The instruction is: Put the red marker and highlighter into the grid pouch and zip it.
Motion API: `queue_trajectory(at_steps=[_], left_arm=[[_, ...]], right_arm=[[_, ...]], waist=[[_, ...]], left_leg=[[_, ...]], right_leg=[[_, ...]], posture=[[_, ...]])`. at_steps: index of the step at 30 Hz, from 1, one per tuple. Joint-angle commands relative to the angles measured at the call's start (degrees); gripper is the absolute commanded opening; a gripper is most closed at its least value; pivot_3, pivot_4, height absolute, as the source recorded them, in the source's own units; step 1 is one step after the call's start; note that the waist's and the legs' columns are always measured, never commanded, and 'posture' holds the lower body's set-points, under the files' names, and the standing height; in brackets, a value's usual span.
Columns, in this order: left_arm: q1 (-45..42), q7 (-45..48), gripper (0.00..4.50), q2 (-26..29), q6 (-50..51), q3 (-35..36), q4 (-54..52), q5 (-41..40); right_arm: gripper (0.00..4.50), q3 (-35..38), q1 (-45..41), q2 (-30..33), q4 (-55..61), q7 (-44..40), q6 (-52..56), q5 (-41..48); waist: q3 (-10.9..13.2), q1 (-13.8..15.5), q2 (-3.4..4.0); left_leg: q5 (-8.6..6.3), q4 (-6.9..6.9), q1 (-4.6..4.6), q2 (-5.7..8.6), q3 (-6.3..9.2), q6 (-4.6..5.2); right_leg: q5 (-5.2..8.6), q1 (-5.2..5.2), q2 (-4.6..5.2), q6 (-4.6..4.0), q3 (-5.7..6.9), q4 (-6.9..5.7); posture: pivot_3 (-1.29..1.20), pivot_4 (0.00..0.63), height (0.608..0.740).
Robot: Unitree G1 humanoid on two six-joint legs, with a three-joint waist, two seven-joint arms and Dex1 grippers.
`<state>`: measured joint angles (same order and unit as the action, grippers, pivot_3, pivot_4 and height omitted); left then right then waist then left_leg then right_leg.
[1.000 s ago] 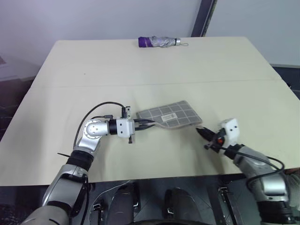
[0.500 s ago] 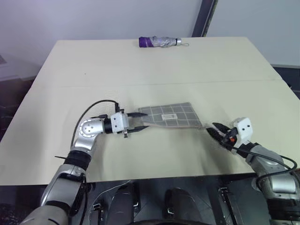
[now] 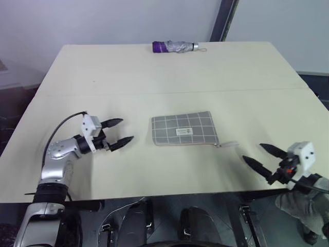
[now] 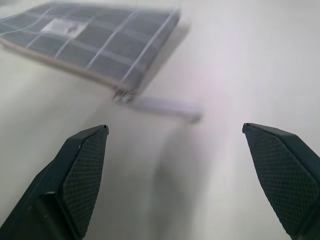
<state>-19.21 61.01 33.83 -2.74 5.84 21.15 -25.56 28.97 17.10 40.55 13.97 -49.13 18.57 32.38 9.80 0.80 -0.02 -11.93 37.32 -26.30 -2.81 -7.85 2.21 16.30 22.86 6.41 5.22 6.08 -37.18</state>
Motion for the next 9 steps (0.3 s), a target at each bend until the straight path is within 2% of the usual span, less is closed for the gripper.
queue_trajectory(at_steps=[1, 9], left_arm=[[-1.18, -1.15, 4.50, 0.96, 0.08, 2.94, -0.67, -0.15], [-1.01, -1.78, 4.50, 1.03, -3.81, 2.85, 2.25, 3.90]], right_arm=[[4.46, 1.45, 0.68, 0.92, 0.27, -1.05, -0.46, -0.13], [4.46, 1.06, -1.02, 1.44, -1.01, -1.01, -0.89, -1.20]], waist=[[0.00, -0.02, 0.00], [0.00, -0.16, 0.00]], left_leg=[[0.00, 0.00, 0.00, 0.01, 0.00, 0.00], [0.00, -0.08, -0.01, 0.03, -0.04, 0.01]], right_leg=[[0.00, -0.01, 0.02, 0.00, 0.00, 0.03], [-0.01, 0.02, 0.04, 0.01, -0.01, 0.07]], posture=[[0.00, 0.150, 0.740], [0.00, 0.150, 0.740]])
